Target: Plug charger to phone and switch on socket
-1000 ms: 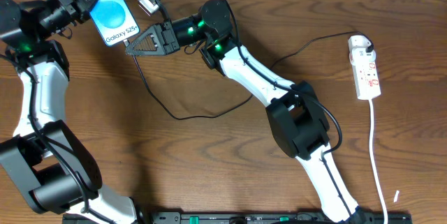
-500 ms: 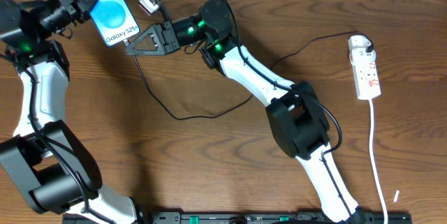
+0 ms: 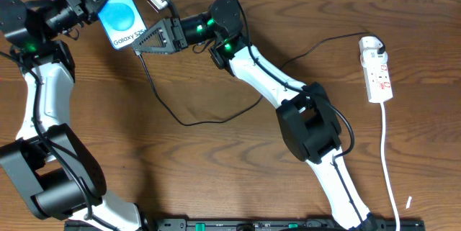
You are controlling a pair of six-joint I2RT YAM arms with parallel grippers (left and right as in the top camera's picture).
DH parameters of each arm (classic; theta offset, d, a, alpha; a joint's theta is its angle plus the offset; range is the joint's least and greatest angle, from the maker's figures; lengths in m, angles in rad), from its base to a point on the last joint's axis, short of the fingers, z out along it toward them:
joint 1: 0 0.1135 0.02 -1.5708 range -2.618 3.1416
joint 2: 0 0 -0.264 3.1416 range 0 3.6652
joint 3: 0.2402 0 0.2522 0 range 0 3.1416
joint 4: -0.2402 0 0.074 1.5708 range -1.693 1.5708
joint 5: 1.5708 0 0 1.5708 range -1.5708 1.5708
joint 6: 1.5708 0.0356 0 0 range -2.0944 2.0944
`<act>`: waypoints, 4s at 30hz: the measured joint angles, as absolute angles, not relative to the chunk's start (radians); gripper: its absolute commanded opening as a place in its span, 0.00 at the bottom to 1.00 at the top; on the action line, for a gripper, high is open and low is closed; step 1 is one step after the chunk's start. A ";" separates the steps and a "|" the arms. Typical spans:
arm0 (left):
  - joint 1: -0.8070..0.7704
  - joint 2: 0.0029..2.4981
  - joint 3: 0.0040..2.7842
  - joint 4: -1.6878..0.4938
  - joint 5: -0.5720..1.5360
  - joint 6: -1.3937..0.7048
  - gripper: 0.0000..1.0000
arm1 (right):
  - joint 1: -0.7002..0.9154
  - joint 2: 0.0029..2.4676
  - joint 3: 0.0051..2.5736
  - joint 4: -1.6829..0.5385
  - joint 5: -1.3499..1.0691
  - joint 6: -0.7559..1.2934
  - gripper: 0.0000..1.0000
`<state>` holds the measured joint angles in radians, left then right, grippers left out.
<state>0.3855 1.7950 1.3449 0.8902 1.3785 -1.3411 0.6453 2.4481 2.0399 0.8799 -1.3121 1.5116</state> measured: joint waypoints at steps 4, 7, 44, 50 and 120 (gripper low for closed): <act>0.402 1.795 1.345 0.891 1.378 -1.368 0.07 | 0.631 2.448 2.040 0.871 -1.313 1.497 0.99; 0.412 1.795 1.345 0.890 1.376 -1.388 0.07 | 0.609 2.448 2.040 0.796 -1.313 1.459 0.99; 0.414 1.795 1.345 0.891 1.363 -1.406 0.07 | 0.458 2.244 2.039 -0.711 -0.390 0.568 0.99; 0.406 1.795 1.338 0.891 1.363 -1.379 0.07 | 0.459 2.100 2.041 -0.817 -0.192 0.547 0.99; 0.107 1.795 1.029 -0.361 0.517 -0.391 0.07 | 0.508 1.878 2.041 -0.994 -0.045 0.463 0.99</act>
<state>0.1074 1.7954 1.0294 -0.3614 0.5167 -0.3908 0.5083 1.8782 2.0411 -0.9939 -0.0448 0.4629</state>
